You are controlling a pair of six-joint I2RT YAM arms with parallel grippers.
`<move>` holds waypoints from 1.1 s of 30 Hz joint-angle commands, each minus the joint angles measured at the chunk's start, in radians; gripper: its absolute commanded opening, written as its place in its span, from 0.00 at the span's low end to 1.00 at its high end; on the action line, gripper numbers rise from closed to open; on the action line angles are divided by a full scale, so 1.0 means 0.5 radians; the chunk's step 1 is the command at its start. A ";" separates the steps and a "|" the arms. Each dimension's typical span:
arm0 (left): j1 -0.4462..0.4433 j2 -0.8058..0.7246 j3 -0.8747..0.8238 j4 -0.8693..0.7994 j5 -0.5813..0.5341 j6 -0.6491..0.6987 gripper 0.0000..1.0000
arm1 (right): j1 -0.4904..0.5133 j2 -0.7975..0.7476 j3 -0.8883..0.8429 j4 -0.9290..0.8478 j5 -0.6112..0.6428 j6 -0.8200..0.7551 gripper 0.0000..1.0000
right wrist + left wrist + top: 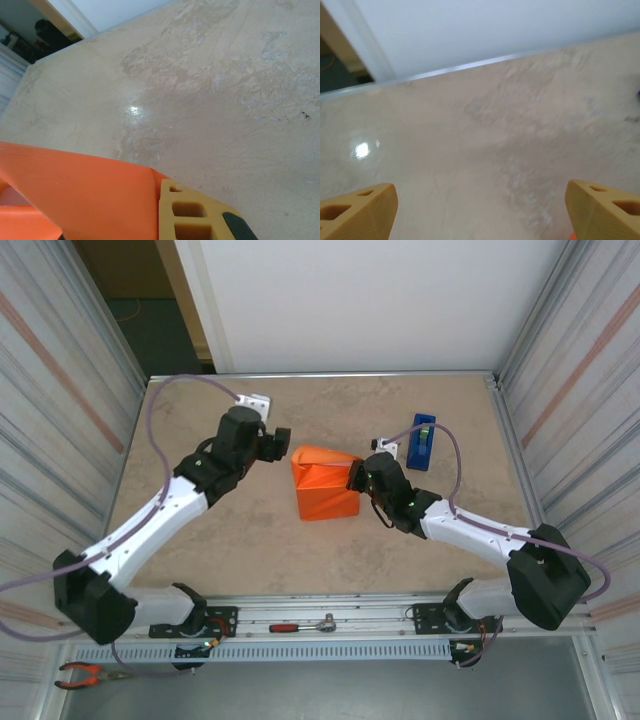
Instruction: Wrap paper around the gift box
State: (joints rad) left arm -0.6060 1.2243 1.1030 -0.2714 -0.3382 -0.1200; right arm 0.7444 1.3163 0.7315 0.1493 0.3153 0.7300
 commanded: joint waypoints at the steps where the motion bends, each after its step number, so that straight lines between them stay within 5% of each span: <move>1: -0.055 -0.218 -0.293 0.362 0.284 0.051 0.87 | 0.040 0.064 -0.009 -0.329 -0.099 0.025 0.00; 12: -0.340 -0.132 -0.836 1.065 0.294 -0.122 0.87 | 0.041 0.044 -0.024 -0.359 -0.100 0.019 0.00; 18: -0.337 0.143 -0.817 1.313 0.031 -0.109 0.85 | 0.041 0.040 -0.030 -0.366 -0.098 0.023 0.00; 27: -0.319 0.373 -0.831 1.509 -0.051 -0.131 0.44 | 0.021 0.015 0.024 -0.412 -0.182 0.005 0.00; 28: -0.323 0.385 -0.834 1.506 -0.052 -0.137 0.41 | 0.007 0.003 0.051 -0.433 -0.214 0.000 0.03; 33: -0.343 0.417 -0.845 1.490 -0.081 -0.165 0.35 | -0.133 -0.164 0.203 -0.554 -0.439 -0.052 0.51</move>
State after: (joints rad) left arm -0.7727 1.4178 0.6914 0.4622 -0.3420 -0.1890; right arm 0.7071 1.2957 0.7849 0.0002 0.2020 0.7193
